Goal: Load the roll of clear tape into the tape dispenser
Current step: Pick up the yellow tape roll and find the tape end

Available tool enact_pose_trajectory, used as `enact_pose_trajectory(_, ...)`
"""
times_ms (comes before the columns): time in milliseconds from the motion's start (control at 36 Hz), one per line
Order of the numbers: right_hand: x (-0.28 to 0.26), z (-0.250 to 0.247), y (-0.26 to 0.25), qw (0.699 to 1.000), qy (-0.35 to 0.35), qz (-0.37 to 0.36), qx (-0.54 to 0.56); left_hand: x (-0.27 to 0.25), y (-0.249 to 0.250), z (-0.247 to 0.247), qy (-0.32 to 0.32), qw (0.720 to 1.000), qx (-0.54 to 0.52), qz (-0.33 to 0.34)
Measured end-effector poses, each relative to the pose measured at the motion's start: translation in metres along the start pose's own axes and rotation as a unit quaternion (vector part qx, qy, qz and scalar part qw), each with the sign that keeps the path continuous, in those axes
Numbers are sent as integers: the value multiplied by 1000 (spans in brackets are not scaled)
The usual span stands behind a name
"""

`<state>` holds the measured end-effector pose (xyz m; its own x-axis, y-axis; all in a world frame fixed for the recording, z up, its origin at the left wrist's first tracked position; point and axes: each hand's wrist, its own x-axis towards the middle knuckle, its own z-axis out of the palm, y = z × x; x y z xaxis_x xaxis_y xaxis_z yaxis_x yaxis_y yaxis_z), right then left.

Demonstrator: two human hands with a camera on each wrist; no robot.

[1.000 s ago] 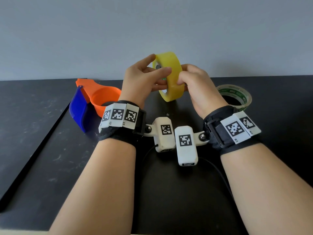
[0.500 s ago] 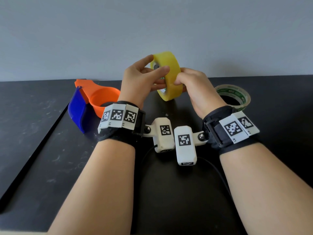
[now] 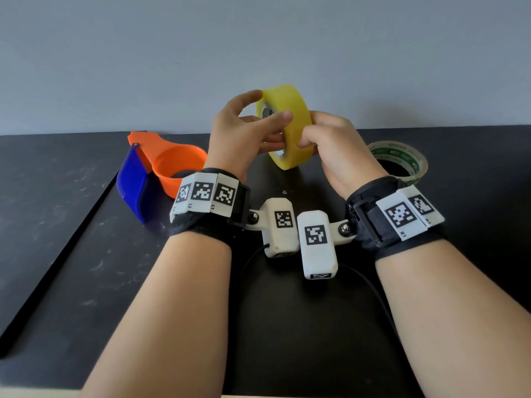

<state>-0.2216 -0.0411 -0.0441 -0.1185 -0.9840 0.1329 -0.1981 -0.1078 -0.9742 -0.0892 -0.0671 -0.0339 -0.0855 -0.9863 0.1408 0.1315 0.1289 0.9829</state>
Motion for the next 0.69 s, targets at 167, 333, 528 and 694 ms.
enact_pose_trajectory(167,-2,1,1,999,20,-9,-26,1,0,0,1,1000,0,-1)
enact_pose_trajectory(333,-2,1,-2,1000,-5,-23,-12,4,2,-5,14,1000,-9,2)
enact_pose_trajectory(528,-1,2,-5,1000,2,-8,7,3,2,-5,5,1000,-6,11)
enact_pose_trajectory(694,0,2,-4,1000,9,-3,14,2,1,-5,-1,1000,-1,12)
